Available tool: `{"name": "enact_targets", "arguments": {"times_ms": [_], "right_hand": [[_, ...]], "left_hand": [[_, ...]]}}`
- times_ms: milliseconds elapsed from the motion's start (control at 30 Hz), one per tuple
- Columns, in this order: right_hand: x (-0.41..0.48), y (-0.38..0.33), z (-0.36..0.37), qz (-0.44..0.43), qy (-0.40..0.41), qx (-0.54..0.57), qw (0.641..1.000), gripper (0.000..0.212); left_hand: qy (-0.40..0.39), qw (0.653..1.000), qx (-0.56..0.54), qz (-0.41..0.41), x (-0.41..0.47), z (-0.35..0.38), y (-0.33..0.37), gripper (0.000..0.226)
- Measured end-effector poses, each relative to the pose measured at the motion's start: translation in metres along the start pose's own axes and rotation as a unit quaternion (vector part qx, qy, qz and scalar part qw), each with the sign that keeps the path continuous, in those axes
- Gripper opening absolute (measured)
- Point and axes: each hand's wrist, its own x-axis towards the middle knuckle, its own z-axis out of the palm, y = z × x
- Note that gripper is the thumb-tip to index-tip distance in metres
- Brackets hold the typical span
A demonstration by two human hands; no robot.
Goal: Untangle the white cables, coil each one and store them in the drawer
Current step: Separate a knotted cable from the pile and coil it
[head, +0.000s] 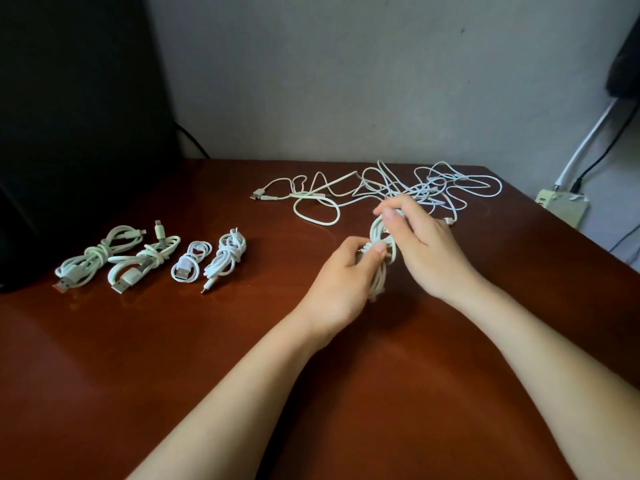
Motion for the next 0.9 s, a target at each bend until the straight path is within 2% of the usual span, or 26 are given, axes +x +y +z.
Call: {"name": "enact_targets", "arguments": {"times_ms": [100, 167, 267, 433, 767, 900], "right_hand": [[-0.0003, -0.0030, 0.0006, 0.018, -0.023, 0.011, 1.000, 0.019], [-0.0010, -0.0042, 0.0006, 0.031, -0.032, 0.003, 0.999, 0.027], [-0.0005, -0.0025, 0.0023, 0.047, -0.020, -0.007, 0.999, 0.027], [-0.0006, -0.0003, 0.0086, 0.026, -0.014, -0.019, 0.999, 0.017], [0.0005, -0.0025, 0.0056, -0.022, 0.055, 0.110, 0.992, 0.009], [0.0029, -0.0001, 0.0015, -0.017, 0.017, 0.149, 0.989, 0.009]], "left_hand": [[-0.012, 0.992, -0.108, -0.056, 0.0011, -0.0010, 0.0044, 0.032], [-0.026, 0.983, -0.161, -0.082, 0.0018, -0.0023, 0.0069, 0.034], [-0.049, 0.976, -0.192, -0.094, 0.0025, -0.0040, 0.0071, 0.031], [-0.071, 0.979, -0.173, -0.082, 0.0021, -0.0052, 0.0018, 0.028], [-0.051, 0.995, -0.077, 0.038, -0.0003, -0.0054, 0.0000, 0.029], [-0.043, 0.996, -0.001, 0.082, 0.0005, -0.0060, -0.0016, 0.033]]}}
